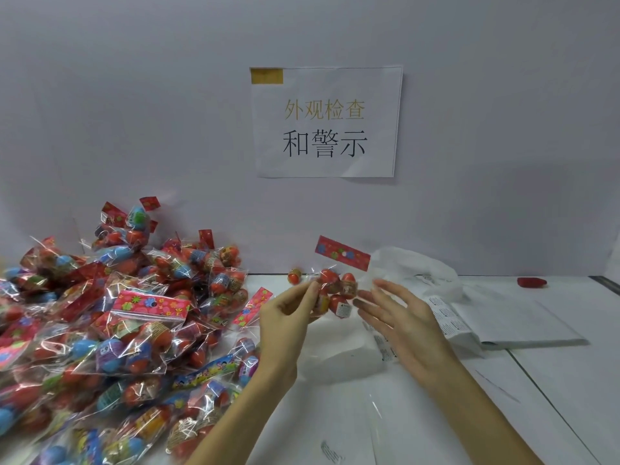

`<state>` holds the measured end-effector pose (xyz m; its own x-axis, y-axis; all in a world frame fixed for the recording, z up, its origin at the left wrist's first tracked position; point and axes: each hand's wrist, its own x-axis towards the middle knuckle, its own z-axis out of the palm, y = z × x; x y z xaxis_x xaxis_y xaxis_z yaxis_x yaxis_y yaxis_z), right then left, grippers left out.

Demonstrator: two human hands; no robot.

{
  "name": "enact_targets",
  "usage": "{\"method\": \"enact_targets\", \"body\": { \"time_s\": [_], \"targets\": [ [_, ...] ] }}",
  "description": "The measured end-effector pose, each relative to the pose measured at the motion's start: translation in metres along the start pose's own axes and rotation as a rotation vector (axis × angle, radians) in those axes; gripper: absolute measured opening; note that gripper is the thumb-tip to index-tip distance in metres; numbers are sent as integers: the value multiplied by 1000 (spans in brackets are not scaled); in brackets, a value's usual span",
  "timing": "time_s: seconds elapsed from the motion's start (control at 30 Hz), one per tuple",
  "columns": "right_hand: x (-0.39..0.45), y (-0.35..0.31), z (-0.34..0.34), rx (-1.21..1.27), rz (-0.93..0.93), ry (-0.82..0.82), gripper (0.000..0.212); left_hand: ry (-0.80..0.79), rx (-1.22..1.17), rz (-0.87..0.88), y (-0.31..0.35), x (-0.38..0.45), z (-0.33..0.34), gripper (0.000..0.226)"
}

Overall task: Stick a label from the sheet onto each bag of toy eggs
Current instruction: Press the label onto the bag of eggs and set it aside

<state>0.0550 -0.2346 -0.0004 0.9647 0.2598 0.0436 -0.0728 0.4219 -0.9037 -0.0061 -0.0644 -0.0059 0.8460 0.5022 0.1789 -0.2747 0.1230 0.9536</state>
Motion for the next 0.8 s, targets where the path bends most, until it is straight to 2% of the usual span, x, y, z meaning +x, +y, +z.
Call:
{"method": "enact_targets", "body": {
  "time_s": [0.03,0.1,0.17,0.23,0.27,0.33,0.4,0.43,0.53,0.6,0.67,0.7,0.77,0.8],
  "targets": [
    [-2,1,4,-141,-52,-39,31,-3,-7,12,0,-1,1,20],
    [-7,2,10,-365,-160,-116,27,-71,-11,48,0,-3,3,19],
    [-10,3,15,-396,-178,-182,31,-232,-7,98,0,-6,6,26],
    [-9,3,16,-323,-146,-156,34,-344,11,146,0,-7,7,27],
    [-7,3,15,-237,-115,-121,33,-336,17,170,0,-6,7,24],
    [-4,1,12,-21,-12,-94,32,-206,79,215,-1,-2,6,19],
    [-2,-2,9,106,88,-128,35,-108,183,212,-2,1,2,24],
    [-2,-2,7,124,115,-161,36,-124,215,181,-2,1,0,29],
    [-3,1,7,-28,75,-217,34,-223,159,38,-2,2,0,20],
    [-3,5,7,-218,14,-124,36,-182,143,60,-3,2,0,15],
    [-1,9,7,-325,-41,-8,48,-102,231,193,-3,2,1,17],
    [-1,9,6,-352,-58,-4,53,-78,297,287,-4,1,1,21],
    [-2,9,6,-313,-41,-135,51,-127,363,437,-5,-1,2,25],
    [-3,8,7,-284,-22,-205,45,-205,343,443,-5,-4,3,26]
  ]
}}
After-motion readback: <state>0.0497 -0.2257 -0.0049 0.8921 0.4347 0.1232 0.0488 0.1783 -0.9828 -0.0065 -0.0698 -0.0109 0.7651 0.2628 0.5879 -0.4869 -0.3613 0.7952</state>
